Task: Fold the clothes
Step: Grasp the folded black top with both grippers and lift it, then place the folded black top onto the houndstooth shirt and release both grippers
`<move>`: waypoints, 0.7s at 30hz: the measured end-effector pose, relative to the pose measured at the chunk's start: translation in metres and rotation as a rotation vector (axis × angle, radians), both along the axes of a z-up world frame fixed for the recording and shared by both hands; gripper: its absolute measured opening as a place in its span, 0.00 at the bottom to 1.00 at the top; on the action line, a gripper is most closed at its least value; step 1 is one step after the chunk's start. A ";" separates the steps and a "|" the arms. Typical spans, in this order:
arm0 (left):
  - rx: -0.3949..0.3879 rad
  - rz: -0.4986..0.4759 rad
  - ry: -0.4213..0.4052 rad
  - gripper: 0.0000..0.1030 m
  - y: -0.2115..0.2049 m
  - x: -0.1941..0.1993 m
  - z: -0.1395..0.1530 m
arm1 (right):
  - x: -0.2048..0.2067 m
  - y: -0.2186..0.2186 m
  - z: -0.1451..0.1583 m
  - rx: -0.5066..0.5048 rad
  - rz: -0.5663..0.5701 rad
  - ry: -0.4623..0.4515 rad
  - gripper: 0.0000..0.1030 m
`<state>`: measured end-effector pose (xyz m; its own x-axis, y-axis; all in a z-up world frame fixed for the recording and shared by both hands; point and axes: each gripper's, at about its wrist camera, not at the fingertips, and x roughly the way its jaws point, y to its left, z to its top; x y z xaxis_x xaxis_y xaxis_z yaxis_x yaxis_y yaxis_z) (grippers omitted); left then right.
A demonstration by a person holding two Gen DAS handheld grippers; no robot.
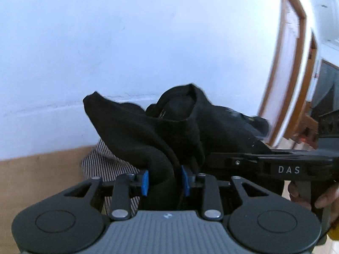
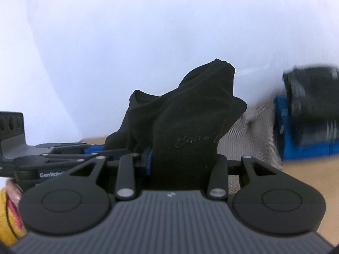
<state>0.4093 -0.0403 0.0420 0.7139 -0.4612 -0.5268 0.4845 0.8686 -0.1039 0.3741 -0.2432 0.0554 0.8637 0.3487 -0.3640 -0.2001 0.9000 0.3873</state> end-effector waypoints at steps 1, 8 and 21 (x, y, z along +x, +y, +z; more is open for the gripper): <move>0.028 0.024 0.013 0.42 -0.009 0.023 -0.009 | 0.021 -0.007 -0.007 -0.014 -0.007 0.006 0.40; 0.300 0.211 0.213 0.53 -0.052 0.113 -0.118 | 0.151 -0.039 -0.109 -0.228 -0.183 0.296 0.59; 0.246 0.185 0.130 0.65 -0.026 0.042 -0.085 | 0.027 -0.035 -0.101 -0.209 -0.207 0.128 0.68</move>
